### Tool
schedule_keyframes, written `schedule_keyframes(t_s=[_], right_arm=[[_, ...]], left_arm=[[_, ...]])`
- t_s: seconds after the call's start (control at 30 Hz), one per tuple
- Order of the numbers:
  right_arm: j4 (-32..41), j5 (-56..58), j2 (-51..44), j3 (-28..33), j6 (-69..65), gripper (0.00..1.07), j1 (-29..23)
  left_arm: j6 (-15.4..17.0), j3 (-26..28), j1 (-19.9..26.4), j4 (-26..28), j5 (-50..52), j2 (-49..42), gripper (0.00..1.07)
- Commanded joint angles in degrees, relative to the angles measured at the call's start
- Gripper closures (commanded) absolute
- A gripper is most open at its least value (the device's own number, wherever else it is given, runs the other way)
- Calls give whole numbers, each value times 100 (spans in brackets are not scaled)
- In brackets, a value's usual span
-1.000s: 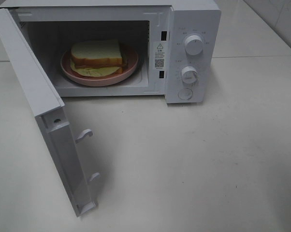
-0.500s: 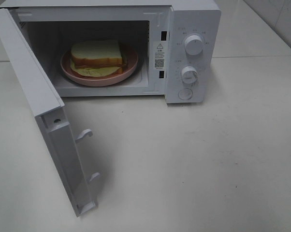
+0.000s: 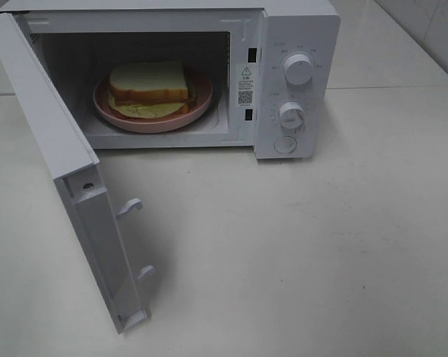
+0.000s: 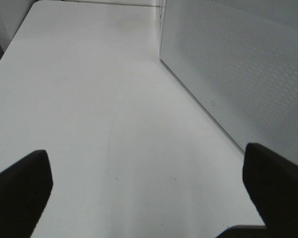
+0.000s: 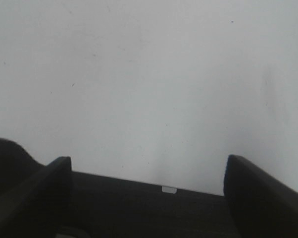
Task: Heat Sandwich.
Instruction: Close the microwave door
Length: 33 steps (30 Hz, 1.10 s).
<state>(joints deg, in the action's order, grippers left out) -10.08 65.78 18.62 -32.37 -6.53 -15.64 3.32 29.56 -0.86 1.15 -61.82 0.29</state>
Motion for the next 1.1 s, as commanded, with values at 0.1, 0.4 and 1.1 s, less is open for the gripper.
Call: schedule_keyframes(t_s=[0.1,0.4,1.1], right_arm=[[40,-252,-716,115,-235,31,470],[275,-498,-1432,172,-275,31,934],[413,-865,-2040,361,-223,31,1432]], left_arm=[[29,-6,29,34,23,-23,9],[29,-6,29,34,23,-23,9],[29,-6,29,34,23,-17,9]])
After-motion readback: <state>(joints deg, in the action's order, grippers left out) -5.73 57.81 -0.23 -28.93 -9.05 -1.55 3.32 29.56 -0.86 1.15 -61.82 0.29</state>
